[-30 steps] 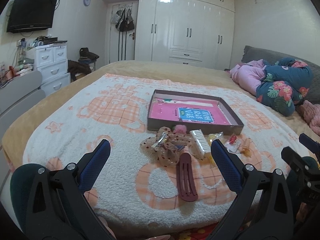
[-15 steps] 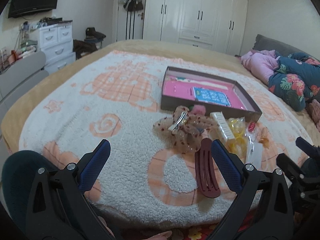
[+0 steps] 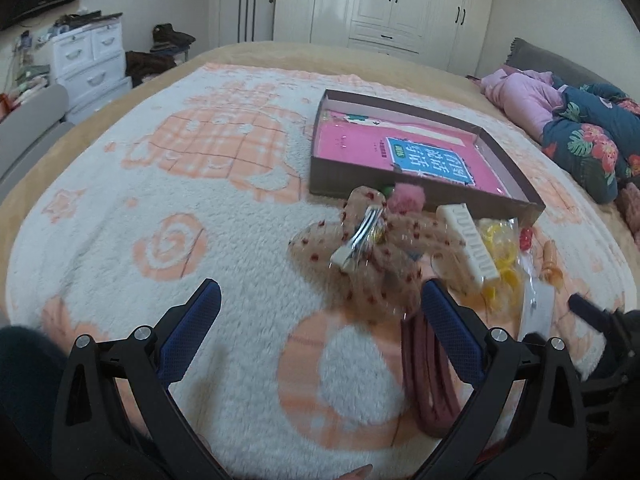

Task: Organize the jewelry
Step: 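Grasp the polka-dot hair bow with the left tool while the right grasps the earring bag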

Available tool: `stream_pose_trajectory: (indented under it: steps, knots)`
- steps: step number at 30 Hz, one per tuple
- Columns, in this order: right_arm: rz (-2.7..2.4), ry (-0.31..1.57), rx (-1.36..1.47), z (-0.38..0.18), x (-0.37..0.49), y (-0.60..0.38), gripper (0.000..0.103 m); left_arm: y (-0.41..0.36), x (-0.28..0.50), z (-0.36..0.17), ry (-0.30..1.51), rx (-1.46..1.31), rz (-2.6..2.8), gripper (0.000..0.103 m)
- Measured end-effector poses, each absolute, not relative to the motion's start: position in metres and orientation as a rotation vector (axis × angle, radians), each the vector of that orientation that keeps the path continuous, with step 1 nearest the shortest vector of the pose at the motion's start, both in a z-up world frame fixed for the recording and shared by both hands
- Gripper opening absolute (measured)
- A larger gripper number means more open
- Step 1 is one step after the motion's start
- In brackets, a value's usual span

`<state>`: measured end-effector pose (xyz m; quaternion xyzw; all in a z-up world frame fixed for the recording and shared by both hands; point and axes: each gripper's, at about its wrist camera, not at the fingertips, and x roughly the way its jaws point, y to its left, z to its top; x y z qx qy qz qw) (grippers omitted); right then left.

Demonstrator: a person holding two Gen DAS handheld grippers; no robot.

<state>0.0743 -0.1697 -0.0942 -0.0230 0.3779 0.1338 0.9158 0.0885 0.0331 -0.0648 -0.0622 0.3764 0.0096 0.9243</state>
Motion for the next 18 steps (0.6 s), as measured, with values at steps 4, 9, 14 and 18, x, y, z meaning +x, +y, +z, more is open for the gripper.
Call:
stream_pose_trajectory:
  steps: [4,9,14,18]
  knots:
    - [0.282,0.817,-0.037,-0.101,0.083,-0.167,0.081,0.031,0.106,-0.06,0.769,-0.131,-0.042,0.092]
    - [0.294,0.846,-0.026,-0.107,0.086,-0.166,0.06,0.025,0.125,-0.064,0.811,-0.125,-0.092,0.092]
    - [0.296,0.843,-0.011,-0.106,0.087,-0.174,0.043,0.023,0.138,-0.069,0.822,-0.103,-0.113,0.078]
    - [0.289,0.829,0.002,-0.102,0.086,-0.182,0.041,0.026,0.14,-0.073,0.831,-0.123,-0.135,0.05]
